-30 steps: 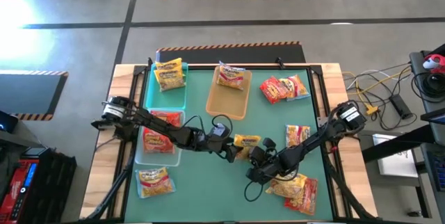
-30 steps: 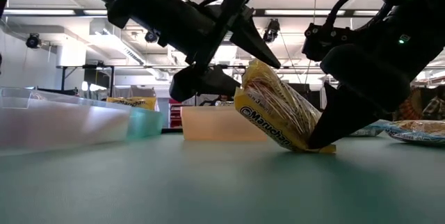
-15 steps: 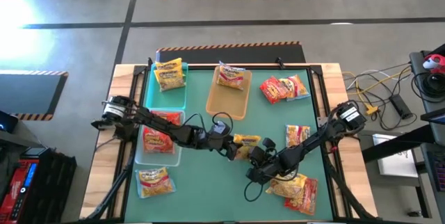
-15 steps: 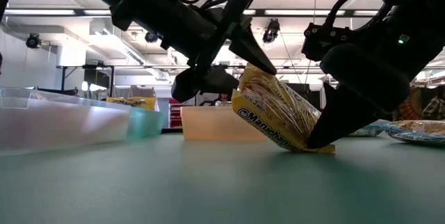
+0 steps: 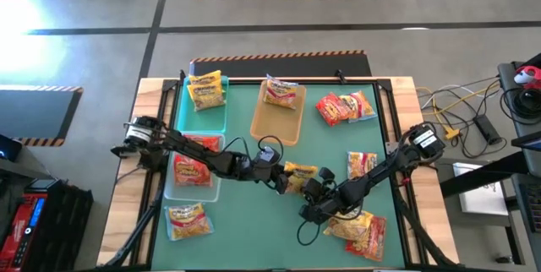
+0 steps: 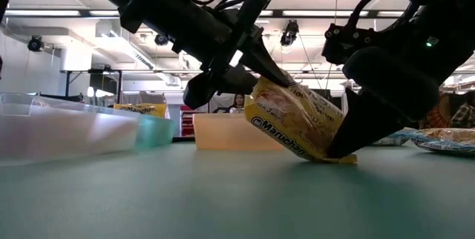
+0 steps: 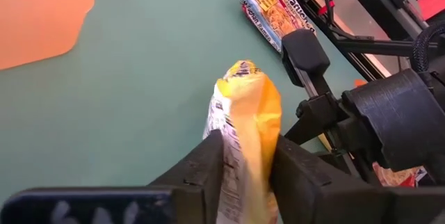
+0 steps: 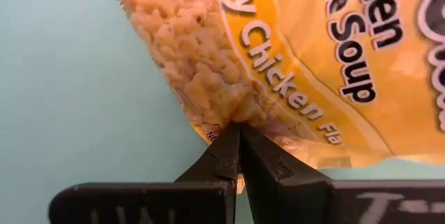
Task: Sort Maruchan noodles
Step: Put the yellow noodle pack into the blue bin
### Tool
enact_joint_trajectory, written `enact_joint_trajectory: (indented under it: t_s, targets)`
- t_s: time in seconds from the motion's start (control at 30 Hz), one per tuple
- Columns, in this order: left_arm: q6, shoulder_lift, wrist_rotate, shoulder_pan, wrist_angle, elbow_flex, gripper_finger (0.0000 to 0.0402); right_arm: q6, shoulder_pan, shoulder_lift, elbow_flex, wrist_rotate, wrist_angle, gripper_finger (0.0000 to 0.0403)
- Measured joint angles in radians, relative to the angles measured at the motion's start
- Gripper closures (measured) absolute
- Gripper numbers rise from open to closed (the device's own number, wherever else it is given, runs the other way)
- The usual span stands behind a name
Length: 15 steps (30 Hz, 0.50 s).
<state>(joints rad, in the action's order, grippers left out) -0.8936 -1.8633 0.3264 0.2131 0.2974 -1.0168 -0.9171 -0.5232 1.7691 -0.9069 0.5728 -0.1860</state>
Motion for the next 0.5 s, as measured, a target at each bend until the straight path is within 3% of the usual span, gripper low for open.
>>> enact_joint_trajectory:
  t_s: [0.23,0.33,0.5]
  targets:
    - [0.001,0.000,-0.002,0.000,-0.001,0.000,0.0344,0.006,0.000,-0.022,0.000,-0.053,-0.004,0.0394]
    - [-0.002,0.000,-0.011,0.001,-0.004,0.000,0.0354,0.030,0.001,-0.074,0.000,-0.131,-0.030,0.0394]
    - [-0.002,0.000,-0.010,0.002,-0.007,0.000,0.0360,0.046,0.000,-0.175,0.000,-0.134,-0.136,0.0394]
